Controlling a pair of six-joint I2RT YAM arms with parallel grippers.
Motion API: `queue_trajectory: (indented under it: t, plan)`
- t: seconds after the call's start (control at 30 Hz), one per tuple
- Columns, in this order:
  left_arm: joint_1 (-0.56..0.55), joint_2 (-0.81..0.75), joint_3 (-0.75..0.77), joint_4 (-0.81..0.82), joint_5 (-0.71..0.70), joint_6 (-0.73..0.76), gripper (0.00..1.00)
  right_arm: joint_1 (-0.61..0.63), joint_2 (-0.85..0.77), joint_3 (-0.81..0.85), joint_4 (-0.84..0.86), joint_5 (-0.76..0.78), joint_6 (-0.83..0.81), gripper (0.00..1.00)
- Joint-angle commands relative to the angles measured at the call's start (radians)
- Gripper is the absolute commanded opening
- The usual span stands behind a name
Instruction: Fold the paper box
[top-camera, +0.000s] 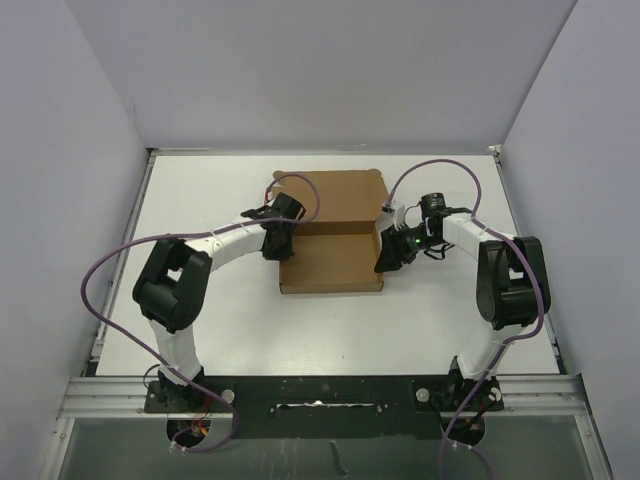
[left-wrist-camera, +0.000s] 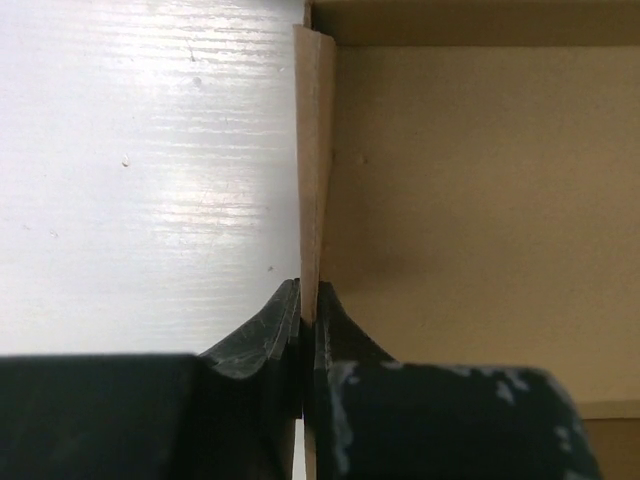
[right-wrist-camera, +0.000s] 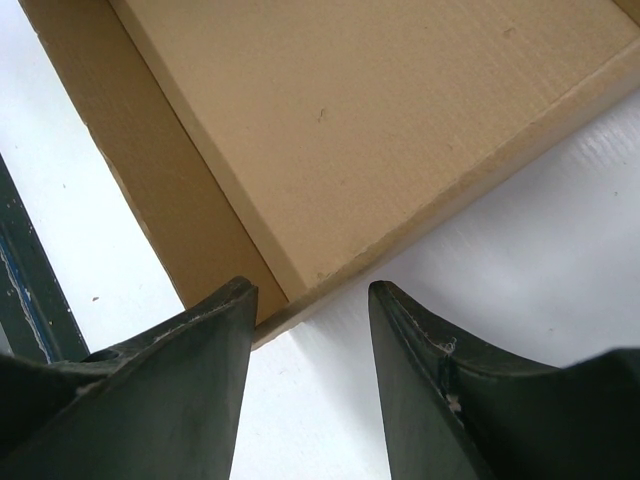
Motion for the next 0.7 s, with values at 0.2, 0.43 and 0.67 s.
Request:
queue_trajectory:
  t: [0.2,0.43,0.67]
  plan:
    - [-0.021,0.037,0.030,-0.066,-0.107,0.047,0.00,0.001,0.006,0.029,0.001,-0.021,-0.014,0.49]
    - [-0.032,0.014,0.082,-0.085,-0.094,0.046,0.16,0.001,0.007,0.027,0.001,-0.019,-0.014,0.49]
    - [-0.031,-0.024,0.108,-0.087,-0.076,0.046,0.28,-0.005,-0.006,0.029,0.002,-0.023,-0.012,0.51]
